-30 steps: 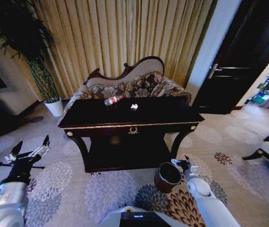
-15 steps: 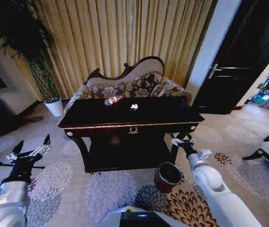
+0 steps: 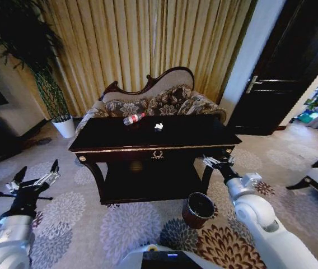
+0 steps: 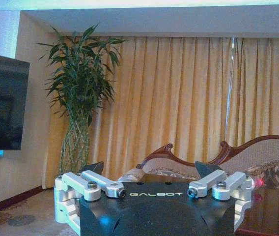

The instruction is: Move to the front of the table and place the trash on the table into the trash bin.

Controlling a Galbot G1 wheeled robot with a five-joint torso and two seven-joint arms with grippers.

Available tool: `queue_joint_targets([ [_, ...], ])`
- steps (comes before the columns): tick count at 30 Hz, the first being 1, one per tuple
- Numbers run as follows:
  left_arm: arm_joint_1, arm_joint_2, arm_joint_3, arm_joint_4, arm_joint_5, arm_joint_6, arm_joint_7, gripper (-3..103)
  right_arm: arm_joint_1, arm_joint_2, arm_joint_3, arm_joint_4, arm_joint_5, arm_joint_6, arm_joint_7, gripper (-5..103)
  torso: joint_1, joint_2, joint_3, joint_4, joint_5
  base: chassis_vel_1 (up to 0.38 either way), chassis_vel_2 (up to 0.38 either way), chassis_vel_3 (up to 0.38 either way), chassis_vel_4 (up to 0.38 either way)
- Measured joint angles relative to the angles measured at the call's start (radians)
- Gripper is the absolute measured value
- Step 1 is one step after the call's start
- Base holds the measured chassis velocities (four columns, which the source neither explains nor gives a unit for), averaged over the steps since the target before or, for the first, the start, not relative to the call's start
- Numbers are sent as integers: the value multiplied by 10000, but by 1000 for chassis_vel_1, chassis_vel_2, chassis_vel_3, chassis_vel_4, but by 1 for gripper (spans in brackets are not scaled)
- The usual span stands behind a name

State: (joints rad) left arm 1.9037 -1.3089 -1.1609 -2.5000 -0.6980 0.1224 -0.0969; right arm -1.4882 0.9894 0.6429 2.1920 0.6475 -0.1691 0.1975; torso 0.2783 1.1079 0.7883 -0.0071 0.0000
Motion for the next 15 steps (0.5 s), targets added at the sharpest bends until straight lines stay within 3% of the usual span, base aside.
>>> queue_joint_targets([
  [6, 10, 13, -2, 0, -8, -4, 0, 100, -12, -5, 7, 1, 11, -8, 2, 100, 3, -3, 1, 0, -2, 30, -27, -31, 30],
  [15, 15, -9, -8, 0, -11, -30, 0, 100, 11, 23, -37, -46, -75, 0, -2, 100, -1, 0, -1, 0, 0, 119, -120, -113, 132],
])
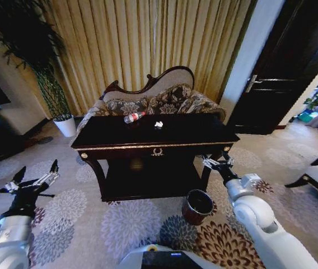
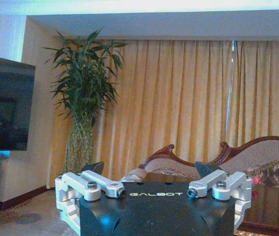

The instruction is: Move to the front of the table and place the trash on the table into the trash bin.

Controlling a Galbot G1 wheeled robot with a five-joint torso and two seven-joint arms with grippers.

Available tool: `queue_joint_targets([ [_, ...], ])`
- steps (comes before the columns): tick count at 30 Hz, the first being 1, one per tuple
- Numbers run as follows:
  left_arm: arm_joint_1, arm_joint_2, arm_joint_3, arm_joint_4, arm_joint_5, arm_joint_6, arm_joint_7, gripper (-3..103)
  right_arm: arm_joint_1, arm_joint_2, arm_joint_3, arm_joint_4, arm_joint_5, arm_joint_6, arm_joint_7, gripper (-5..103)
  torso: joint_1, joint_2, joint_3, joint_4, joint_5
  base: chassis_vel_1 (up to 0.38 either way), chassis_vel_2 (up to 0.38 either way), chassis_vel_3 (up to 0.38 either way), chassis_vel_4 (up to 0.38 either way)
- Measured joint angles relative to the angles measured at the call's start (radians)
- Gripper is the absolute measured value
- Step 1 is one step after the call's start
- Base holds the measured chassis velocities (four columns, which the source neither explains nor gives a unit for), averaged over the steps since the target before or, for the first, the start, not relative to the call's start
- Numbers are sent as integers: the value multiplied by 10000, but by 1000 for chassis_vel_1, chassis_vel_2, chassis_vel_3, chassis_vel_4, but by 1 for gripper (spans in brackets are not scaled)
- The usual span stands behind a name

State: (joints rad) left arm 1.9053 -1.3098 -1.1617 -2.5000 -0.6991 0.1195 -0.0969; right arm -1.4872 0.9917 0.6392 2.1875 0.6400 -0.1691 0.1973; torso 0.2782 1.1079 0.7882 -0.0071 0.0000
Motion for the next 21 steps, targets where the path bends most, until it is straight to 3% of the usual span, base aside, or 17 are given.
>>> queue_joint_targets([
  [21, -29, 9, -1, 0, 3, -17, 13, 100, 52, 28, -76, -274, -481, 184, -344, 100, 1, 0, 1, 0, -1, 13, -15, -10, 14],
])
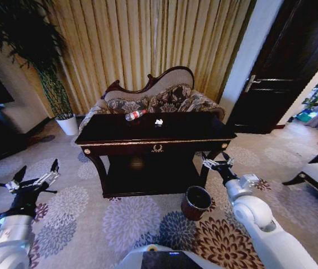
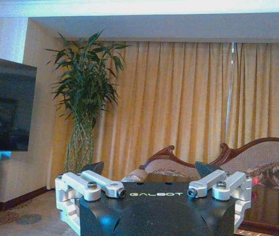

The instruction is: Move to the front of the table and place the trash on the table into the trash bin.

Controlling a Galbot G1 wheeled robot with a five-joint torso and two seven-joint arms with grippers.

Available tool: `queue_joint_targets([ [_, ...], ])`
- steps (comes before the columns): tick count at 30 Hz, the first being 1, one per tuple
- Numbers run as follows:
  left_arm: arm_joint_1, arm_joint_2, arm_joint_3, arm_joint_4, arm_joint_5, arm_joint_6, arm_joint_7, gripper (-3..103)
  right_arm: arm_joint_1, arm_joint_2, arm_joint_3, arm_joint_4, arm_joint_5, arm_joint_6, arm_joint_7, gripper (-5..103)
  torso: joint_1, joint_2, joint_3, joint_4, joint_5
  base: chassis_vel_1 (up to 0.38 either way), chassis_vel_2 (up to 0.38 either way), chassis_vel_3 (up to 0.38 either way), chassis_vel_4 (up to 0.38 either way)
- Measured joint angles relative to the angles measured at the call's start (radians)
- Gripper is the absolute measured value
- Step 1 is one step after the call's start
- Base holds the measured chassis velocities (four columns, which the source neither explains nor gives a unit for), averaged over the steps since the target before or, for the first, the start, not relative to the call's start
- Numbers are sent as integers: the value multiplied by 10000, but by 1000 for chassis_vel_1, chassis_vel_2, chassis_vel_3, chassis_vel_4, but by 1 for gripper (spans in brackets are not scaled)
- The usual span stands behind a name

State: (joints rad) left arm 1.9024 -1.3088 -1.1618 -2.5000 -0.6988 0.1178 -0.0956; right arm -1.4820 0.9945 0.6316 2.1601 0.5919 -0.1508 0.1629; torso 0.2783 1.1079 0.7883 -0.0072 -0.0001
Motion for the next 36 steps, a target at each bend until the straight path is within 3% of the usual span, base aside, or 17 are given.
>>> queue_joint_targets([
  [12, 3, 23, -1, 0, 0, -8, 0, 100, -13, 3, 17, 39, 14, -2, -29, 100, -2, 3, -1, 0, 0, -71, 66, 65, -60],
  [36, -36, -3, 48, 0, -1, -12, -2, 100, -62, -38, -21, 95, 27, 1, -38, 100, -1, 1, -1, 1, 0, -167, 165, 162, -166],
])
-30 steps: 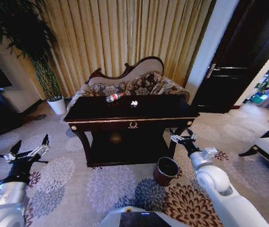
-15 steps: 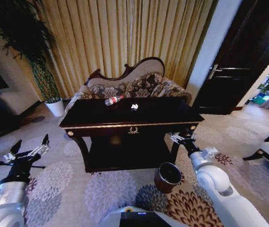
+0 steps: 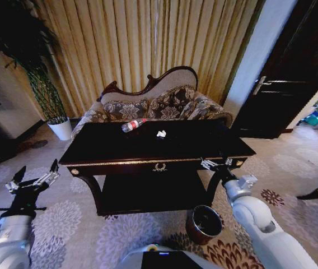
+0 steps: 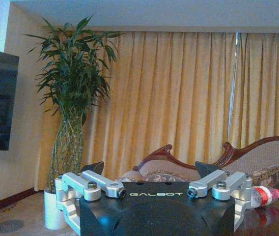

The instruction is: Move to the front of the table and place the trash on the table into the trash bin.

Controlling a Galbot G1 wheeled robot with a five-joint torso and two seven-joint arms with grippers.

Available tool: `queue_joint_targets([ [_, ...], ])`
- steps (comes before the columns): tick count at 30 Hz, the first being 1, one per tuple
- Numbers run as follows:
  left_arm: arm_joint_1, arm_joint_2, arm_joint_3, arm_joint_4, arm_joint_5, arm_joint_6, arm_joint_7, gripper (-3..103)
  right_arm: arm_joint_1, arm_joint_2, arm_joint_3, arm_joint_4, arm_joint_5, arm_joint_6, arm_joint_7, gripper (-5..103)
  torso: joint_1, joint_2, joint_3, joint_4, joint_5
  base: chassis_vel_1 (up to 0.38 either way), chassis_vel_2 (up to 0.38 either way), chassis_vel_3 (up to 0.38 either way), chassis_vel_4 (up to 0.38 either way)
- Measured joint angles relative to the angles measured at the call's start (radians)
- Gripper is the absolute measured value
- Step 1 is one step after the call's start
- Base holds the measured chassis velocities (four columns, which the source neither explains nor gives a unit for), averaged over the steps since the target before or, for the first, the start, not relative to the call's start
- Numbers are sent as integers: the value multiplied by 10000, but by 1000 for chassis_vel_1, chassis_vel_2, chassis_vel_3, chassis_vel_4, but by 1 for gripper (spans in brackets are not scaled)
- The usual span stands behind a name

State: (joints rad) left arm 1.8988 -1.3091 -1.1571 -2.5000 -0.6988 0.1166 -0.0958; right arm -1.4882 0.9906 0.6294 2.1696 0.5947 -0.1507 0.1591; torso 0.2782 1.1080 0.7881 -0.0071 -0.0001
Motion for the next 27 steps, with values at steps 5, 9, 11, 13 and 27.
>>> queue_joint_targets([
  [5, -2, 2, 8, 0, -4, -1, 0, 100, 4, 1, -25, 3, 0, 2, -1, 100, 0, 1, 0, 0, 0, -104, 114, 103, -106],
  [9, -3, 5, 9, 0, -9, 0, -4, 100, -4, 0, -28, 17, -8, 35, -3, 100, 0, 1, 1, 0, 1, -178, 139, 139, -155],
  [11, 13, 5, -3, 0, -12, -1, -5, 100, -8, -19, -28, 36, -28, 33, -3, 100, 2, 0, 2, 0, 1, -176, 134, 161, -160],
  [13, 36, -2, -7, 0, -32, -1, -8, 100, -13, -41, -29, 145, -86, -195, -3, 100, 4, -2, 3, -1, 0, -118, 104, 110, -125],
  [27, 368, -40, -255, 0, -137, -2, -238, 100, 1115, -1348, -668, 574, 1595, -1698, -113, 100, -3, 2, 0, -1, 3, -14, 11, 11, -14],
])
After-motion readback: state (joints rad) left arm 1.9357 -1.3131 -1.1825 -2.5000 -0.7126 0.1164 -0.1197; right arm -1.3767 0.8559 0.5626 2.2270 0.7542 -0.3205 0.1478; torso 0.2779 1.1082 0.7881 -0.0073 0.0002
